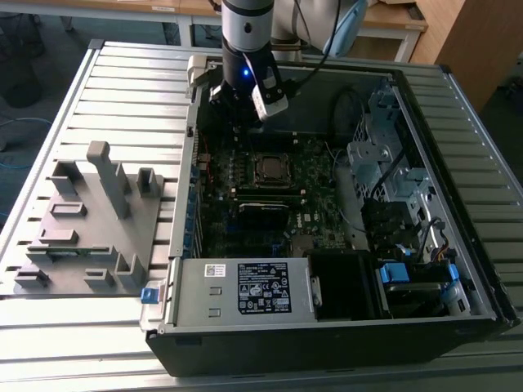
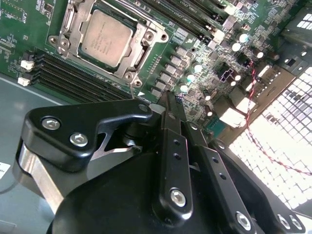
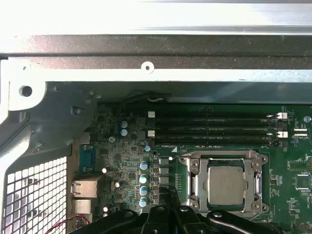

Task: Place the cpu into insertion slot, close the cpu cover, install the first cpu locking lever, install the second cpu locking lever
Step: 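Install the first cpu locking lever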

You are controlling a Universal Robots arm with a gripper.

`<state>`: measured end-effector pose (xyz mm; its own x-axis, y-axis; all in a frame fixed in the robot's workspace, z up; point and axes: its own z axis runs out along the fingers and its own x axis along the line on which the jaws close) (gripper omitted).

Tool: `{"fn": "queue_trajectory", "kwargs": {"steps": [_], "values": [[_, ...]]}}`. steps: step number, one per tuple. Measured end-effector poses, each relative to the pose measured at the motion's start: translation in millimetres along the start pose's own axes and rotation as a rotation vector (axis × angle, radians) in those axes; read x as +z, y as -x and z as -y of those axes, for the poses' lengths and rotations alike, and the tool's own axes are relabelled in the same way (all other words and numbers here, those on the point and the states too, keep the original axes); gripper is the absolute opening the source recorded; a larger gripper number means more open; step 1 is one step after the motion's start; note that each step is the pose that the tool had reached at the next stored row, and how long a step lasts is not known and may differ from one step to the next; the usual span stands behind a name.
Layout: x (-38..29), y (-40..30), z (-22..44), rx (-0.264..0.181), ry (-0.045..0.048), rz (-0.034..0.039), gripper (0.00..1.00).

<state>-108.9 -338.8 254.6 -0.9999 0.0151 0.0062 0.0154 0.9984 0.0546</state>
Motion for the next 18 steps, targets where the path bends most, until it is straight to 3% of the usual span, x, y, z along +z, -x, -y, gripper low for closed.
{"fn": "queue_trajectory", "kwargs": {"steps": [2,5,7,8,12,14,18], "values": [[0.0,-0.8,0.0,0.0,0.0057,-0.0001,0.1],[0.0,-1.7,0.1,0.0,0.0235,-0.0003,0.1],[0.1,-2.2,0.2,0.0,0.0404,-0.0005,0.1],[0.0,-2.6,0.5,0.0,0.0595,-0.0008,0.1],[0.0,-3.0,1.1,-0.001,0.1073,-0.0016,0.1],[0.0,-3.1,1.4,-0.001,0.1263,-0.0018,0.1],[-0.1,-3.8,2.0,-0.001,0.1418,-0.0022,0.1]]}}
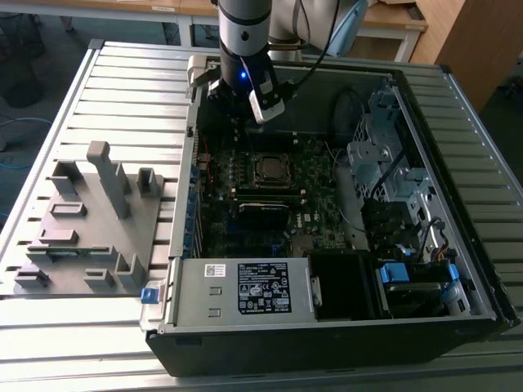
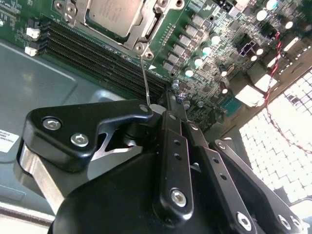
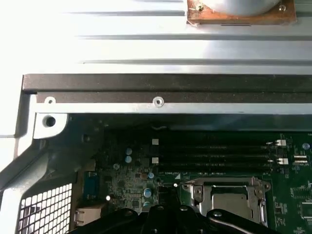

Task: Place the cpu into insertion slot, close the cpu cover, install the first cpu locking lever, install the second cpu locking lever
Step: 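Install the first cpu locking lever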

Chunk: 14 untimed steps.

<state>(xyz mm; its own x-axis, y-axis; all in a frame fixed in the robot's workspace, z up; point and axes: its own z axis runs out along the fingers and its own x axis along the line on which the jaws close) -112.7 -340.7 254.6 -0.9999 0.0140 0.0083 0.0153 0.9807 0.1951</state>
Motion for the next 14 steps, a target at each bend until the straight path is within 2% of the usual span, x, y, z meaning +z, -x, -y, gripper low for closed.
{"fn": "queue_trajectory", "kwargs": {"steps": [5,11,14], "values": [[0.0,-2.8,1.0,0.0,0.0149,-0.0002,0.1],[-0.2,-3.2,2.2,0.0,0.0513,-0.0007,0.1],[-0.2,-3.2,2.2,0.0,0.0569,-0.0008,0.1]]}}
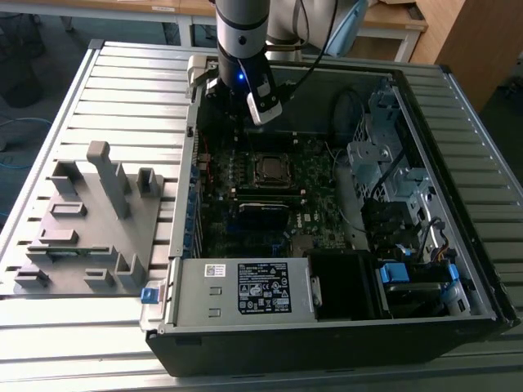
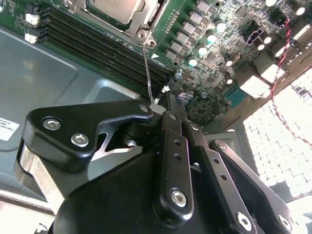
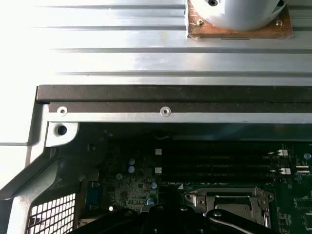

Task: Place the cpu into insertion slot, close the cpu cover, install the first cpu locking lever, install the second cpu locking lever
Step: 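Install the first cpu locking lever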

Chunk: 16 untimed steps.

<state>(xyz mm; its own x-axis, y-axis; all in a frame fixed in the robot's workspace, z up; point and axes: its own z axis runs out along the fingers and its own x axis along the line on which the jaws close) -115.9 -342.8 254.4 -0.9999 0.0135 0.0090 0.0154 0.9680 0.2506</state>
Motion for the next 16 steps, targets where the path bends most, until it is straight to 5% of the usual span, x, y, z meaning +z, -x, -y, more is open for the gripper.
{"fn": "queue_trajectory", "kwargs": {"steps": [5,16], "values": [[0.1,2.9,0.0,0.0,0.0011,0.0,0.1],[0.0,26.3,-0.4,0.004,0.0011,0.001,0.1]]}}
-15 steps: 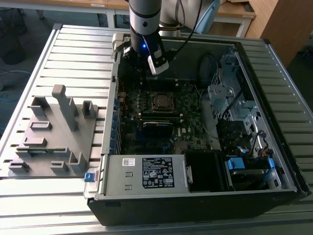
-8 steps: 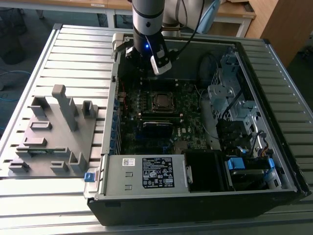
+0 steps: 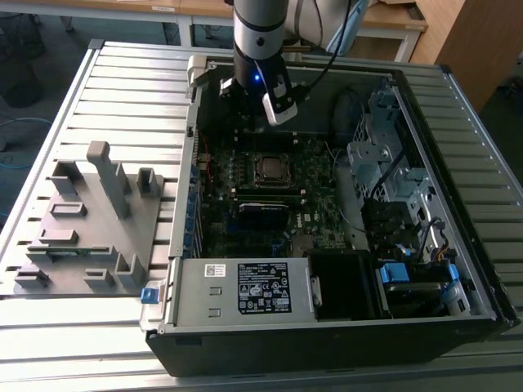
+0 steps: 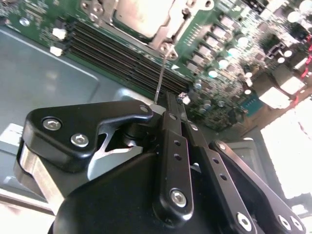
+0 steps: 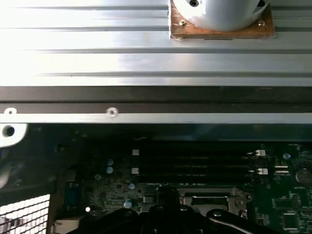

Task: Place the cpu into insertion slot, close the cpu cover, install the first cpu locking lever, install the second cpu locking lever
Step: 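Install the first cpu locking lever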

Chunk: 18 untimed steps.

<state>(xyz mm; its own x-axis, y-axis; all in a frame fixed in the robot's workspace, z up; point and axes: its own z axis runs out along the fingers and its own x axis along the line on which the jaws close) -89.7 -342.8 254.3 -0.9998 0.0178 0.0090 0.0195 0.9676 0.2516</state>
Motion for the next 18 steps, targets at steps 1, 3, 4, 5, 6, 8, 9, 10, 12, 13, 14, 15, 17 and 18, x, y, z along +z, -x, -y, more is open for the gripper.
{"fn": "queue_trajectory", "kwargs": {"steps": [1,3,4,5,6,8,9,10,12,13,14,15,17,18], "values": [[0.0,2.5,0.0,0.001,0.0,0.0001,0.1],[0.0,7.5,-0.1,0.002,0.0001,0.0005,0.1],[0.0,9.4,-0.2,0.003,0.0001,0.0007,0.1],[0.0,10.9,-0.2,0.003,0.0,0.0009,0.1],[0.0,11.4,-0.1,0.003,0.0,0.0007,0.1],[0.0,11.5,-0.2,0.003,0.0001,0.0009,0.1],[0.1,11.5,-0.2,0.003,0.0002,0.001,0.1],[0.0,11.5,-0.2,0.003,0.0001,0.0009,0.1],[0.9,11.6,-0.1,0.003,0.0004,0.0011,0.1],[1.7,11.6,0.2,0.003,0.0001,0.001,0.1],[2.6,11.6,0.5,0.003,0.0,0.0009,0.1],[3.6,11.6,0.7,0.003,0.0,0.0009,0.1],[5.0,11.7,1.1,0.003,0.0001,0.0009,0.1],[5.3,11.8,1.2,0.003,-0.0001,0.0008,0.1]]}}
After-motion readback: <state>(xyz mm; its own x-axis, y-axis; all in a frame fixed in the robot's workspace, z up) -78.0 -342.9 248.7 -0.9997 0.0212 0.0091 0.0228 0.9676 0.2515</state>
